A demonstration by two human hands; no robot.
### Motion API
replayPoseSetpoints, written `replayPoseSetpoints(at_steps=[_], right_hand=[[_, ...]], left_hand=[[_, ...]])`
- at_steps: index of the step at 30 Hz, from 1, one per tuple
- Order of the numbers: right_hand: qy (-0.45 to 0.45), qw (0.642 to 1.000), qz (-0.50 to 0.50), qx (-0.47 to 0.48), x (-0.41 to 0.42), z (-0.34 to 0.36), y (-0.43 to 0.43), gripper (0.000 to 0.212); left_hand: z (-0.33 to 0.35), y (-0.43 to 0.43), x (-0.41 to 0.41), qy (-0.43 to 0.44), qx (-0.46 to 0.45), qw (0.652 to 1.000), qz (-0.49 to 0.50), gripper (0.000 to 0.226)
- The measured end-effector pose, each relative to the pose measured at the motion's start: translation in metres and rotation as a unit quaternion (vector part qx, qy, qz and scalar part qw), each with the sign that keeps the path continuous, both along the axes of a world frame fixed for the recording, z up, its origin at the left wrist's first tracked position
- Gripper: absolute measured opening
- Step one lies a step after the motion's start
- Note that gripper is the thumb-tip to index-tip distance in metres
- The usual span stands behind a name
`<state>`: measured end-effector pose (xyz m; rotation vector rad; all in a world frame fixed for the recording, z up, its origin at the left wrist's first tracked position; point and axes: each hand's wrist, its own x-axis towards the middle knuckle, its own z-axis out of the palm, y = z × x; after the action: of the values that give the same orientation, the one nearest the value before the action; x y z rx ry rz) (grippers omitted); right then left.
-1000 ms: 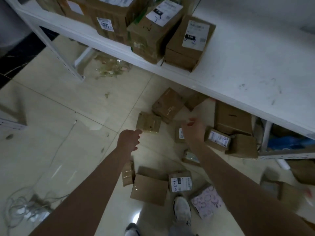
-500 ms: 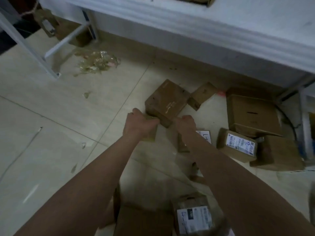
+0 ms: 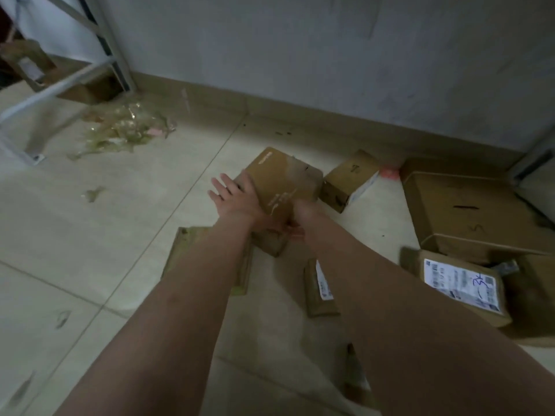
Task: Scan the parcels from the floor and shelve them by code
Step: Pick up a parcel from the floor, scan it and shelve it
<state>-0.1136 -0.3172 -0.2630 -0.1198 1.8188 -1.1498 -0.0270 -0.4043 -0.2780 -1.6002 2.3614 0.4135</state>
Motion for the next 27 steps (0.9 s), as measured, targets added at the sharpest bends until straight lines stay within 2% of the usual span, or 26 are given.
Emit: replayPoseSetpoints(at_steps=[3, 7, 10, 12, 14, 15, 17, 18, 21, 24, 27], right_hand=[[0.022, 0.999, 0.037, 0.012, 0.003, -0.011, -0.010, 0.038], [0.020, 0.996, 0.082, 0.030, 0.009, -0.028, -0.003, 0.025], [0.048, 0.998, 0.038, 0.029, 0.014, -0.014, 0.006, 0.029], [0.057, 0.998, -0.005, 0.016, 0.022, 0.008, 0.022, 0.033], [0.023, 0.998, -0.050, 0.008, 0.032, 0.032, 0.051, 0.045], [0.003, 0.997, -0.075, 0.001, 0.038, 0.046, 0.065, 0.059], [-0.038, 0.993, -0.110, -0.001, 0.049, 0.073, 0.095, 0.080], [-0.060, 0.991, -0.122, -0.001, 0.053, 0.090, 0.109, 0.074], [-0.108, 0.978, -0.177, 0.001, 0.064, 0.147, 0.150, 0.034], [-0.116, 0.968, -0.224, 0.009, 0.072, 0.205, 0.192, 0.031], [-0.106, 0.956, -0.274, 0.018, 0.080, 0.274, 0.225, 0.026]], left_hand=[[-0.015, -0.012, -0.007, -0.024, 0.032, 0.999, 0.003, 0.151], [-0.020, -0.018, -0.009, -0.014, 0.026, 1.000, 0.002, 0.139], [-0.009, -0.004, 0.001, 0.035, 0.050, 0.997, 0.048, 0.130], [0.009, 0.013, 0.012, 0.083, 0.100, 0.986, 0.106, 0.136], [0.032, 0.030, 0.025, 0.112, 0.172, 0.966, 0.158, 0.154], [0.044, 0.038, 0.031, 0.121, 0.205, 0.956, 0.174, 0.160], [0.075, 0.054, 0.046, 0.133, 0.257, 0.939, 0.188, 0.160], [0.098, 0.066, 0.052, 0.143, 0.284, 0.928, 0.194, 0.150], [0.162, 0.103, 0.069, 0.176, 0.375, 0.882, 0.225, 0.085], [0.221, 0.138, 0.085, 0.163, 0.450, 0.843, 0.247, 0.090], [0.292, 0.175, 0.105, 0.172, 0.475, 0.824, 0.257, 0.051]])
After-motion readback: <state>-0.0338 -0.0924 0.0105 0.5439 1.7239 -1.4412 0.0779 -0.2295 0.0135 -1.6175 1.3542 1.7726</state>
